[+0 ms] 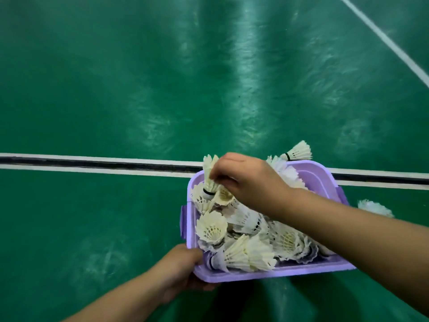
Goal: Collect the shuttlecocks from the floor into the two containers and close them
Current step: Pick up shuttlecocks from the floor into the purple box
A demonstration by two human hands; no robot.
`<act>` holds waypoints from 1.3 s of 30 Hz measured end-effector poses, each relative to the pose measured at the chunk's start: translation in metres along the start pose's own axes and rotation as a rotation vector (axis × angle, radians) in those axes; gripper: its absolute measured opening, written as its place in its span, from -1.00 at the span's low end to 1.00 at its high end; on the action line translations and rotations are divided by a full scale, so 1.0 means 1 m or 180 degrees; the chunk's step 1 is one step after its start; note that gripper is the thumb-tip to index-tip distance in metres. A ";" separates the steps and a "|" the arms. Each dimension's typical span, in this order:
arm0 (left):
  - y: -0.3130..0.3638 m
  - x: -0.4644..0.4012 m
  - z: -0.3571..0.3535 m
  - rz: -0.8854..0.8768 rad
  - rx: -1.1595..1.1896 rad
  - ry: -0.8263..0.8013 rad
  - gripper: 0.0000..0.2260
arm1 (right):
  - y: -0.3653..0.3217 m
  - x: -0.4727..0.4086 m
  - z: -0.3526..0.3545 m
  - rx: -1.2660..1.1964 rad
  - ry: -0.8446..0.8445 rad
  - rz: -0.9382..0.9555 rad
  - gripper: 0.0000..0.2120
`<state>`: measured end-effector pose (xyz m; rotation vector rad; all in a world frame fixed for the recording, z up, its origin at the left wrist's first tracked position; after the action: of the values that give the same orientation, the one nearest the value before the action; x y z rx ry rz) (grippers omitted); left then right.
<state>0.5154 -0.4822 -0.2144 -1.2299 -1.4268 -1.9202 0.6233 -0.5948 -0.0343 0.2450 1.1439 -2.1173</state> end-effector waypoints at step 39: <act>0.011 -0.001 0.008 0.0233 -0.0225 0.0332 -0.76 | 0.264 0.092 0.154 -0.0216 0.1956 -0.3139 -0.71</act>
<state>0.5272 -0.4785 -0.2090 -1.1782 -1.2543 -1.9697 0.7556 -0.8572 -0.1599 0.3630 1.9801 -2.9451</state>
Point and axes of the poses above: each hand's wrist, its own x-axis away from the middle knuckle, its own z-axis out of the back of the hand, y = z × x, the point moved 10 cm from there along -x, towards the middle knuckle, and after that the axes turned 15 degrees about -x, right-handed, at the moved point
